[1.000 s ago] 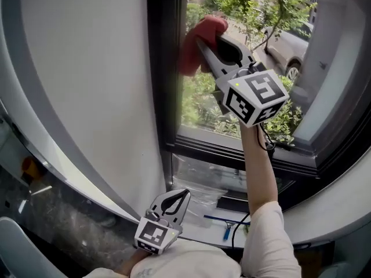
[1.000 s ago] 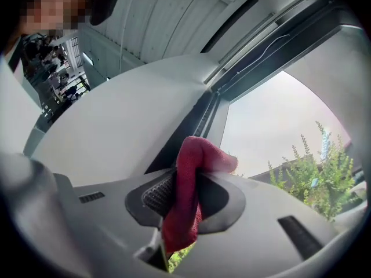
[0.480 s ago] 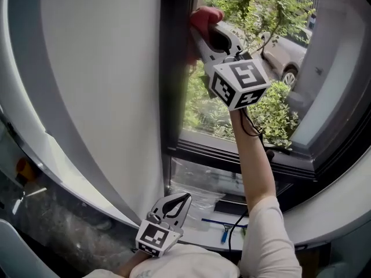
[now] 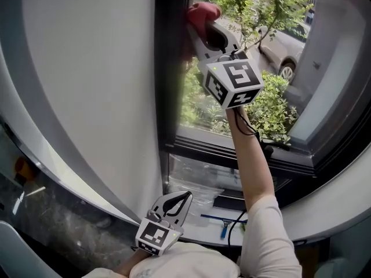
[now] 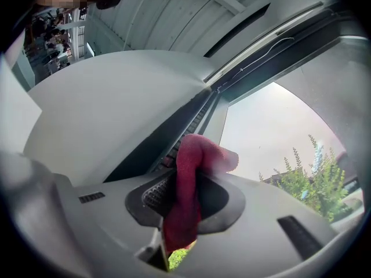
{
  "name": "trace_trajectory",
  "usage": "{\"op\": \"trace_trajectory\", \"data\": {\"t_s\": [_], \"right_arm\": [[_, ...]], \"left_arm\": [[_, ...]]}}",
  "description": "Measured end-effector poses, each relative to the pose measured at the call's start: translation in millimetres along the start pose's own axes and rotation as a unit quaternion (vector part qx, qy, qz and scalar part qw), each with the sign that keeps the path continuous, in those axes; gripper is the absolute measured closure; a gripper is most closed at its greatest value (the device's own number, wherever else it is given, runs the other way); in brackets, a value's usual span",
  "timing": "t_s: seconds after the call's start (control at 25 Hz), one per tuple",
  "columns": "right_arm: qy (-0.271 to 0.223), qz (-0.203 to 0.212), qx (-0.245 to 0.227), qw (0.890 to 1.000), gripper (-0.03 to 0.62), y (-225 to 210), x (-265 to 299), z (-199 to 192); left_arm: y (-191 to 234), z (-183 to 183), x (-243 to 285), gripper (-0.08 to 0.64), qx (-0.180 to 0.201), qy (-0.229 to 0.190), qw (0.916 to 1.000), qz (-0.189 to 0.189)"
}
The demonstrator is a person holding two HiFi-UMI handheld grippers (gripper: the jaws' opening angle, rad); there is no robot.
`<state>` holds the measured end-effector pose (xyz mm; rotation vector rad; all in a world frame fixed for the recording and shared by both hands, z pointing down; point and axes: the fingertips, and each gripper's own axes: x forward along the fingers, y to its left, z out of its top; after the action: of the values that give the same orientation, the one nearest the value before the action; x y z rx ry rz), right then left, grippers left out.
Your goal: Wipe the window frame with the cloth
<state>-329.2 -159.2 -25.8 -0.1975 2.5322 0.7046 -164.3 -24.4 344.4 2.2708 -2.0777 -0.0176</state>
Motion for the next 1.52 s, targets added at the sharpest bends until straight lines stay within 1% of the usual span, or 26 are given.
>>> {"op": "trace_trajectory", "data": {"t_s": [0.2,0.36,0.48,0.72,1.16,1.52], "right_arm": [[-0.002,-0.003,0.001,1.0,0.503,1.6,-2.7,-2.5],[-0.003,-0.004,0.013,1.0,0.505,3.9,-6.6,-8.4],[0.0,0.002,0.023,1.0,0.505,7.8,-10.1,-15.2],[0.018,0.014,0.019,1.0,0.505,14.4,-16.2,-26.7],[0.026,0.009,0.03,0.999,0.505,20.4,-23.0,-37.1],[0.036,0.01,0.032,0.999,0.505,26.5,-30.4,-48.3]], "left_arm": [[4.5,-2.3,-1.5,0.551,-0.002,0.001,1.0,0.005],[5.4,-0.5,-2.7,0.552,0.001,0.001,1.0,0.004],[3.8,-1.0,-0.9,0.552,-0.001,0.003,1.0,-0.001],[-5.9,-0.1,3.6,0.552,-0.003,0.001,0.9997,-0.023],[-4.6,-2.2,-0.9,0.552,-0.005,0.003,0.9998,-0.021],[-7.0,-5.1,-2.0,0.552,-0.005,0.004,0.9996,-0.028]]}}
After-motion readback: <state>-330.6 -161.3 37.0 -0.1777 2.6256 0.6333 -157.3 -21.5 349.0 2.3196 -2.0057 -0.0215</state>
